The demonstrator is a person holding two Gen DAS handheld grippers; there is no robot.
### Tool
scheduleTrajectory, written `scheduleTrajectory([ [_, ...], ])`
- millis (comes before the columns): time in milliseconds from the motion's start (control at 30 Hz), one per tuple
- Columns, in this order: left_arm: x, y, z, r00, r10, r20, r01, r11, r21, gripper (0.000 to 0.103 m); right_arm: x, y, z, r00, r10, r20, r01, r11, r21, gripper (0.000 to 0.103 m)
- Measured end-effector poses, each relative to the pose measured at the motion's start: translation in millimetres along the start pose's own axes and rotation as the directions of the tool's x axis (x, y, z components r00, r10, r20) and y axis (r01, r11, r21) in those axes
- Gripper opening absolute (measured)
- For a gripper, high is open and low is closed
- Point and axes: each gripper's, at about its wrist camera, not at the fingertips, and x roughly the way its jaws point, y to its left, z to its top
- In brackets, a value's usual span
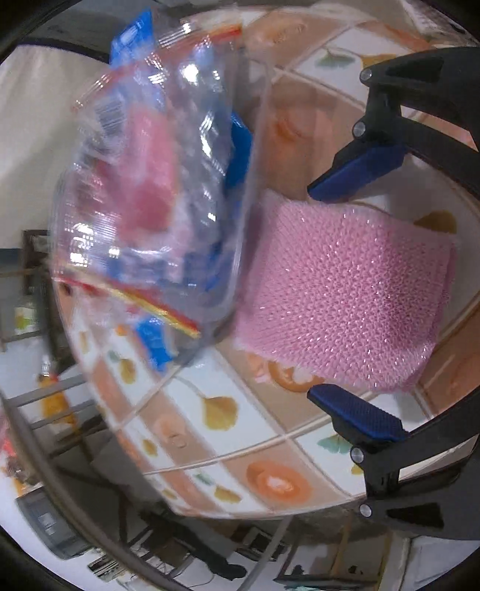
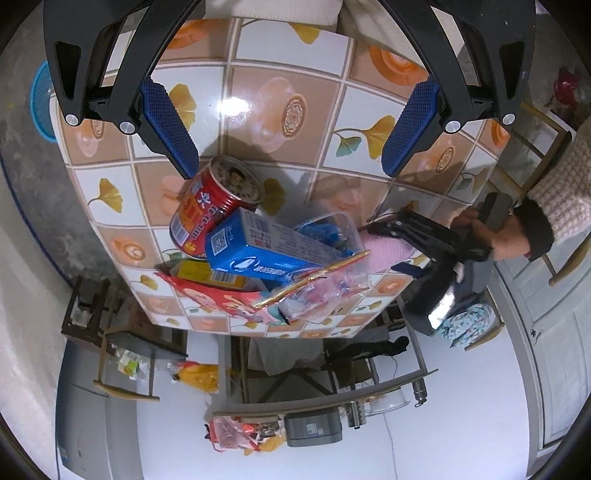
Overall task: Collect trash
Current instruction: 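Grasp the pink sponge with the left gripper and lift it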
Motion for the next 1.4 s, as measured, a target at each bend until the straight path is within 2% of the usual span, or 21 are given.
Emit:
scheduleTrajectory([
  [200,-6,-4,-10,1.000,0.004,-0.015,-0.005,0.998,-0.064,0.086,4,-6,2,1.000,0.009,-0.009,-0.009,1.000,0.015,0.095],
  [367,-24,-25,-32,1.000,-0.022,-0.022,0.019,0.993,-0.115,0.085,9,-10,1,0.999,0.024,-0.030,-0.023,0.999,0.031,0.095],
  [500,-41,-41,-54,0.999,-0.044,0.002,0.044,0.981,-0.187,0.085,10,-12,3,0.998,0.045,-0.041,-0.043,0.998,0.046,0.095],
  [667,-58,-51,-79,0.997,-0.054,0.064,0.072,0.941,-0.331,0.085,10,-12,15,0.994,0.110,-0.026,-0.109,0.992,0.058,0.095],
  [833,-65,-46,-97,0.991,-0.046,0.129,0.104,0.866,-0.489,0.084,7,-13,42,0.983,0.180,0.026,-0.181,0.980,0.080,0.093],
  [933,-67,-44,-104,0.988,-0.035,0.150,0.111,0.838,-0.535,0.084,7,-18,56,0.980,0.192,0.054,-0.197,0.974,0.112,0.089],
  [1000,-67,-43,-105,0.987,-0.031,0.155,0.112,0.830,-0.546,0.084,8,-20,60,0.983,0.175,0.057,-0.180,0.976,0.119,0.086],
  [1133,-64,-43,-104,0.987,-0.017,0.157,0.101,0.832,-0.545,0.084,13,-15,57,0.992,0.117,0.037,-0.118,0.993,0.023,0.085],
  [1267,-62,-43,-104,0.987,-0.011,0.160,0.097,0.836,-0.541,0.084,33,-15,59,0.999,0.035,-0.013,-0.037,0.989,-0.144,0.085],
  [1400,-62,-41,-105,0.986,-0.018,0.167,0.106,0.833,-0.543,0.084,47,-13,72,0.997,0.045,-0.067,-0.063,0.955,-0.289,0.086],
])
